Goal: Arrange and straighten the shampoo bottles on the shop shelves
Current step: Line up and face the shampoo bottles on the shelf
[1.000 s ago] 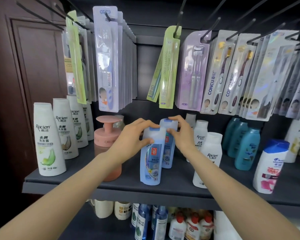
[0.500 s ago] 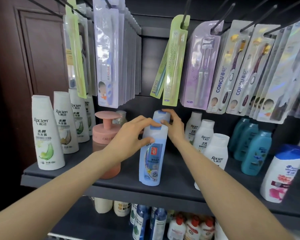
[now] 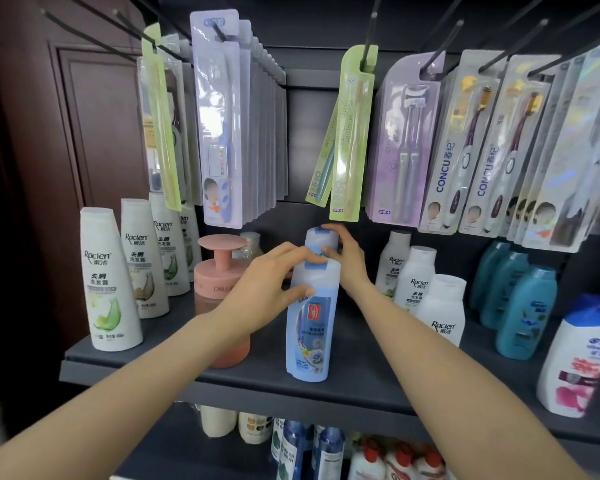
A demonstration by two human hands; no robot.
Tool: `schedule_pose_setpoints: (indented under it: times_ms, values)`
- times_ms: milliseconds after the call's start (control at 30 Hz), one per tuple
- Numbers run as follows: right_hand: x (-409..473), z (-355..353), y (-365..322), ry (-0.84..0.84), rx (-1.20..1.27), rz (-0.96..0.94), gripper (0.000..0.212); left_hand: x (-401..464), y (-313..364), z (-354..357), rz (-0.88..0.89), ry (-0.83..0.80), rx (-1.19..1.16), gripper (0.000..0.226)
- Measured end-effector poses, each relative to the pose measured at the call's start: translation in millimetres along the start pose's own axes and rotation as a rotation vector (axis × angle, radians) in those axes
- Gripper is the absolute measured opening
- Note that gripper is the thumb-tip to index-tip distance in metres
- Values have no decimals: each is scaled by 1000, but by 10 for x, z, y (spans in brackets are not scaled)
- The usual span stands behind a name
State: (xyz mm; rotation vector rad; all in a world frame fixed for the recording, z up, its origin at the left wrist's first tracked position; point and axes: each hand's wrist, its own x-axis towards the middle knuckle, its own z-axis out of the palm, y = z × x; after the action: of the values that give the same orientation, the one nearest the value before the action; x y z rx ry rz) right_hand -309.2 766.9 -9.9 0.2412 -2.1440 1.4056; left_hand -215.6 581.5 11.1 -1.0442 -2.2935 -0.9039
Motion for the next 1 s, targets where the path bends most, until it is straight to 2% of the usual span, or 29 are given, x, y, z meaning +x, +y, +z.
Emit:
schedule_pose_setpoints:
  times_ms: [133, 300, 400, 633, 800, 1000]
  values:
    - [6, -45, 8, -5, -22, 3, 40, 2, 10, -3, 0, -3, 1, 41]
    - [-66, -91, 47, -55, -75, 8, 57, 20, -16, -2, 6, -5, 16, 42]
    - [-111, -121, 5, -8, -133, -1, 59, 7, -19, -1, 7, -3, 1, 42]
    - [-419, -295, -231, 8, -226, 13, 30, -33, 37, 19, -22, 3, -45, 43]
    - [-589, -463, -603, 0, -203, -46, 21, -96, 118, 56, -55, 59, -34, 48]
    - [-864, -501, -1059, -22, -261, -178, 24, -350, 233, -25, -123, 219, -36, 33]
